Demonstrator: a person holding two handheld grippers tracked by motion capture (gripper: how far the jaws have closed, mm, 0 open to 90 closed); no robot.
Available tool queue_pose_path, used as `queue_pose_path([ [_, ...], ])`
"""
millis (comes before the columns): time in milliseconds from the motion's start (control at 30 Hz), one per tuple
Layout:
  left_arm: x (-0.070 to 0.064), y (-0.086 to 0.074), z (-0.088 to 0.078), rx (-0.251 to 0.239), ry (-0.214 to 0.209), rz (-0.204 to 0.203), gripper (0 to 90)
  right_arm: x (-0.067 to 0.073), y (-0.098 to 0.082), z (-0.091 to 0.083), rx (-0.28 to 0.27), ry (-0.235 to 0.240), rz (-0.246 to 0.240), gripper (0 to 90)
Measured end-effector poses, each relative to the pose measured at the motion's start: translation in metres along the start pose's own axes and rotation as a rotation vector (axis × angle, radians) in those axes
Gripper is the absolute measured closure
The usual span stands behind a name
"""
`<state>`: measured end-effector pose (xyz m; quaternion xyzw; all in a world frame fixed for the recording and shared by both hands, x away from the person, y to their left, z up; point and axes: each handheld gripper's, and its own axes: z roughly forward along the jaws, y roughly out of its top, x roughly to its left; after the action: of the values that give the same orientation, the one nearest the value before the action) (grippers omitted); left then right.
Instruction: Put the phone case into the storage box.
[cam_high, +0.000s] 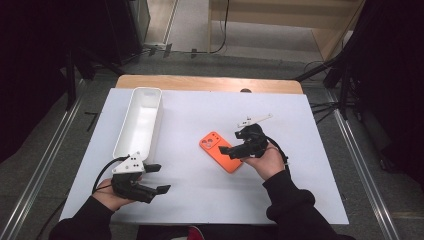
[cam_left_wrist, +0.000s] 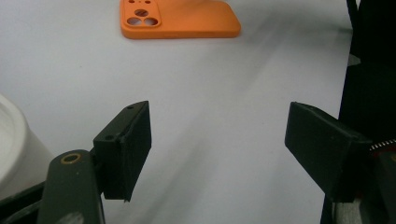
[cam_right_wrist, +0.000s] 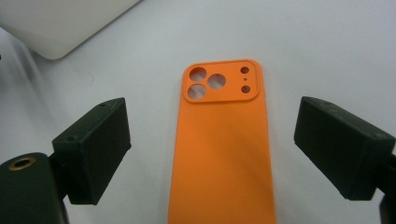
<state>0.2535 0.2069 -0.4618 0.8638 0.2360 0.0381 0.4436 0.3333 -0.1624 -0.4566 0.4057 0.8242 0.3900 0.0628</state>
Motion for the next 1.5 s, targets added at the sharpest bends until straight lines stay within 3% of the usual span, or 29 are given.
queue_pose_path([
  [1000,0.0,0.0,0.0,0.002,-0.004,0.002,23.3,0.003,-0.002,0.026,0.085,-0.045,-0.03,9.8],
  [1500,0.0,0.0,0.0,0.0,-0.004,0.002,23.4,0.001,-0.008,0.035,0.134,-0.063,-0.023,9.9],
])
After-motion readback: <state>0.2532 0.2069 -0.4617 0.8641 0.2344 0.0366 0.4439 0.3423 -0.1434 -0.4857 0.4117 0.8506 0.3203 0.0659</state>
